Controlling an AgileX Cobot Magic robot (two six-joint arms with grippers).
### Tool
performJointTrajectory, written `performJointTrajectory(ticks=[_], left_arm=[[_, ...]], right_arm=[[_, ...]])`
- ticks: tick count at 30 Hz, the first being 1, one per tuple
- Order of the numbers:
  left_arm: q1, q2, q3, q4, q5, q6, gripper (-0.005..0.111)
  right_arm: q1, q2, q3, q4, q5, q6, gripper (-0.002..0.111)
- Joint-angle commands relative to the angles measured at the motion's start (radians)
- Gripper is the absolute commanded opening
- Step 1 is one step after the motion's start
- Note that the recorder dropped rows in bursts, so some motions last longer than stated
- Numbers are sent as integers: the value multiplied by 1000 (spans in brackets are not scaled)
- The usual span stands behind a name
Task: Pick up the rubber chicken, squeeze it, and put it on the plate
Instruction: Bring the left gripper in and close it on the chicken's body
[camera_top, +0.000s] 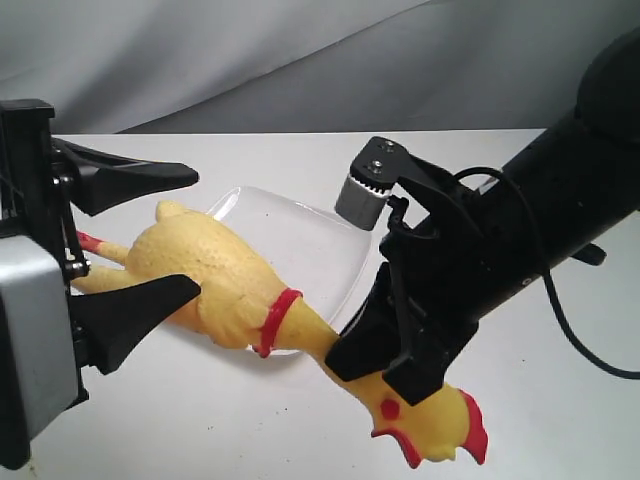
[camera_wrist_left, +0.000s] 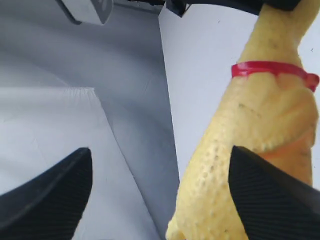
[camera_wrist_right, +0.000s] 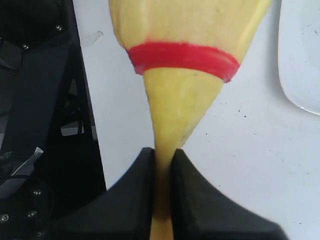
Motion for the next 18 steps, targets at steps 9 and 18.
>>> performJointTrajectory(ticks=[9, 18], left_arm=[[-4, 3, 32, -11, -109, -226, 72], [-4, 3, 70, -11, -38, -99, 72]], right_arm=[[3, -6, -87, -116, -29, 159, 0], [3, -6, -87, -98, 32, 151, 0]])
